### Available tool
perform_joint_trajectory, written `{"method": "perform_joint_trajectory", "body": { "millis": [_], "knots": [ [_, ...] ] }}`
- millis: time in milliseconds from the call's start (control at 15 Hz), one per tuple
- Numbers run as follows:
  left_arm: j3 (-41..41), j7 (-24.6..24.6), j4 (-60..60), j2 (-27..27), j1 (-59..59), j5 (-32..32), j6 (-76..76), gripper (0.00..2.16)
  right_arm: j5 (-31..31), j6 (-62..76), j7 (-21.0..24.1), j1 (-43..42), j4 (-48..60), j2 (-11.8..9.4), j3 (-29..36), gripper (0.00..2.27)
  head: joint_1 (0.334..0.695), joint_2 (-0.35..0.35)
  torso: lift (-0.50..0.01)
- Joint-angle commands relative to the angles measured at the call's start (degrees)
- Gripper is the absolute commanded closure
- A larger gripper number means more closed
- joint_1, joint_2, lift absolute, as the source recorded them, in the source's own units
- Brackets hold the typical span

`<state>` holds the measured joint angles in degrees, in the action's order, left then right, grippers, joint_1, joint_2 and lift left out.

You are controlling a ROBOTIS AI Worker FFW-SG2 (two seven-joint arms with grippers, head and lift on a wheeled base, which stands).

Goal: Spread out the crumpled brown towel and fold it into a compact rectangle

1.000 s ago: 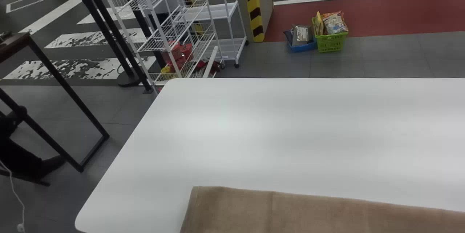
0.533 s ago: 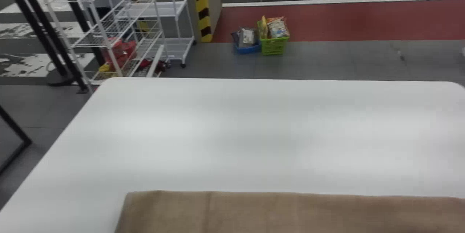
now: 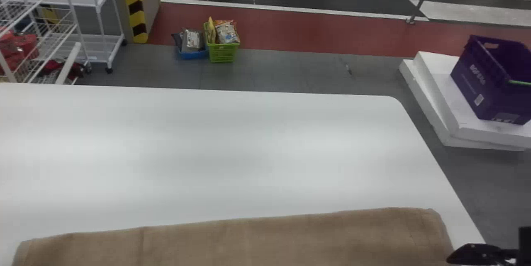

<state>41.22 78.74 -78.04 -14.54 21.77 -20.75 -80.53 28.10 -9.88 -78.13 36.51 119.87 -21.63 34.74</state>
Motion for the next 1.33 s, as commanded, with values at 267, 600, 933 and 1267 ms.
{"method": "perform_joint_trajectory", "body": {
  "millis": [267, 600, 933, 1267],
  "knots": [
    [-0.09, -0.25, 0.26, 0.21, -0.15, -0.87, 0.34, 0.99, 0.12, 0.43, -0.19, -4.6, -6.14, -1.75, 0.15, 0.57, 0.695, -0.243, -0.127],
    [0.0, -0.34, 0.34, 0.21, -0.15, -0.87, 0.16, 0.99, 0.56, 0.43, -0.19, -4.96, -6.75, -1.75, -0.2, 0.57, 0.695, -0.265, -0.127],
    [0.0, -0.34, 0.43, 0.13, -0.15, -0.87, 0.16, 0.99, 0.56, 0.43, -0.19, -4.43, -6.49, -1.75, -0.29, 0.57, 0.695, -0.261, -0.127],
    [0.0, -0.34, 0.52, 0.13, -0.15, -0.87, 0.16, 0.99, 0.47, 0.43, -0.19, -3.29, -5.7, -1.66, -0.29, 0.57, 0.695, -0.259, -0.127]
  ]
}}
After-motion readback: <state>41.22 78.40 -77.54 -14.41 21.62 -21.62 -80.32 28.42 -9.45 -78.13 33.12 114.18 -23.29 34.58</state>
